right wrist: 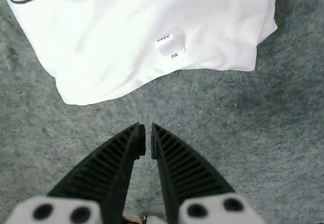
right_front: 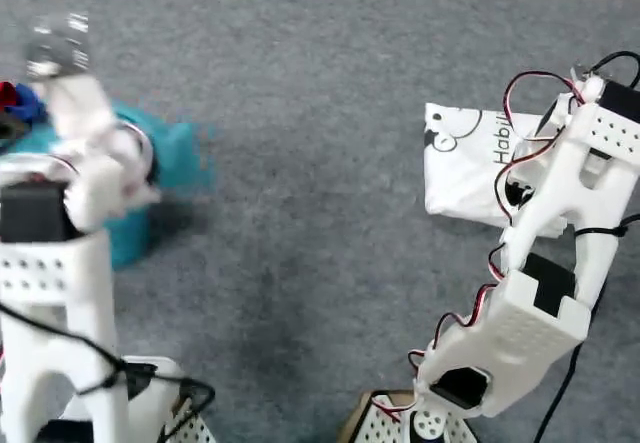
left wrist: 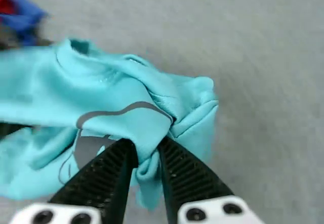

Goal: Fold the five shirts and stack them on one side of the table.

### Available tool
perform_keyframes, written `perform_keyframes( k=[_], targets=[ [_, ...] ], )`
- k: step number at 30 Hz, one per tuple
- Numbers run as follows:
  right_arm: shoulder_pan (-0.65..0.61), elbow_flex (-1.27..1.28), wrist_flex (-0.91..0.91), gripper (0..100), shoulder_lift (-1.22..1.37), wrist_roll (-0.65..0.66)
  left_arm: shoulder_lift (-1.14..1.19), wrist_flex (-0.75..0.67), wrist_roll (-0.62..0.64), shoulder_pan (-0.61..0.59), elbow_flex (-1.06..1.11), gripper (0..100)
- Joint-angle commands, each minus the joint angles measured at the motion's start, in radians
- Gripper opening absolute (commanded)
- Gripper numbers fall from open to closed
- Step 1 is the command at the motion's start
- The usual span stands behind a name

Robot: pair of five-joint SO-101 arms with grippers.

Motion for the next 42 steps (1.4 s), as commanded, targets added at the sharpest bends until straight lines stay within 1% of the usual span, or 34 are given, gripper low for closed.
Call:
perform_keyframes(
  k=[1, 4, 8, 10, 12, 14, 17, 19, 22, 26, 30, 33, 34, 36, 38, 39, 40, 42],
  targets=[
    [0.005, -0.007, 0.017, 3.9, -0.079, 0.002, -0.067, 0.091, 0.005, 0.198, 0.094, 2],
    [-0.012, -0.007, 0.012, 3.9, -0.079, 0.035, -0.113, 0.074, -0.025, 0.33, 0.213, 2],
    [-0.027, -0.036, 0.011, 4.0, -0.079, 0.041, -0.142, 0.075, -0.074, 0.552, 0.311, 2],
    [-0.027, -0.062, 0.014, 4.0, -0.079, 0.068, -0.142, 0.083, -0.094, 0.674, 0.367, 2],
    [-0.027, -0.084, 0.015, 4.0, -0.079, 0.097, -0.142, 0.106, -0.092, 0.761, 0.43, 3],
    [-0.027, -0.093, 0.015, 4.1, -0.079, 0.112, -0.142, 0.127, -0.091, 0.804, 0.476, 10],
    [-0.031, -0.091, 0.015, 4.1, -0.077, 0.14, -0.145, 0.164, -0.064, 0.764, 0.483, 22],
    [-0.041, -0.088, 0.015, 4.1, -0.077, 0.141, -0.15, 0.173, -0.008, 0.701, 0.446, 24],
    [-0.076, -0.088, 0.017, 4.1, -0.077, 0.14, -0.151, 0.175, 0.014, 0.565, 0.353, 24],
    [-0.154, -0.093, 0.018, 4.1, -0.079, 0.133, -0.153, 0.175, 0.009, 0.279, 0.212, 24],
    [-0.275, -0.093, 0.02, 4.1, -0.079, 0.132, -0.153, 0.175, 0.008, -0.068, 0.071, 24],
    [-0.433, -0.082, 0.023, 7.2, -0.077, 0.129, -0.153, 0.175, -0.002, -0.367, 0.04, 24],
    [-0.49, -0.079, 0.023, 9.9, -0.077, 0.124, -0.153, 0.175, -0.02, -0.465, 0.049, 24],
    [-0.618, -0.087, 0.021, 16.5, -0.077, 0.064, -0.153, 0.172, -0.083, -0.631, 0.086, 24],
    [-0.746, -0.107, 0.021, 22.3, -0.071, 0.023, -0.151, 0.17, -0.158, -0.746, 0.133, 24],
    [-0.808, -0.11, 0.018, 24.6, -0.067, 0.011, -0.151, 0.17, -0.189, -0.781, 0.166, 24],
    [-0.871, -0.114, 0.018, 26.1, -0.061, 0.003, -0.151, 0.17, -0.213, -0.81, 0.204, 24],
    [-0.983, -0.131, 0.017, 27.6, -0.035, -0.012, -0.151, 0.166, -0.253, -0.832, 0.287, 24]
  ],
)
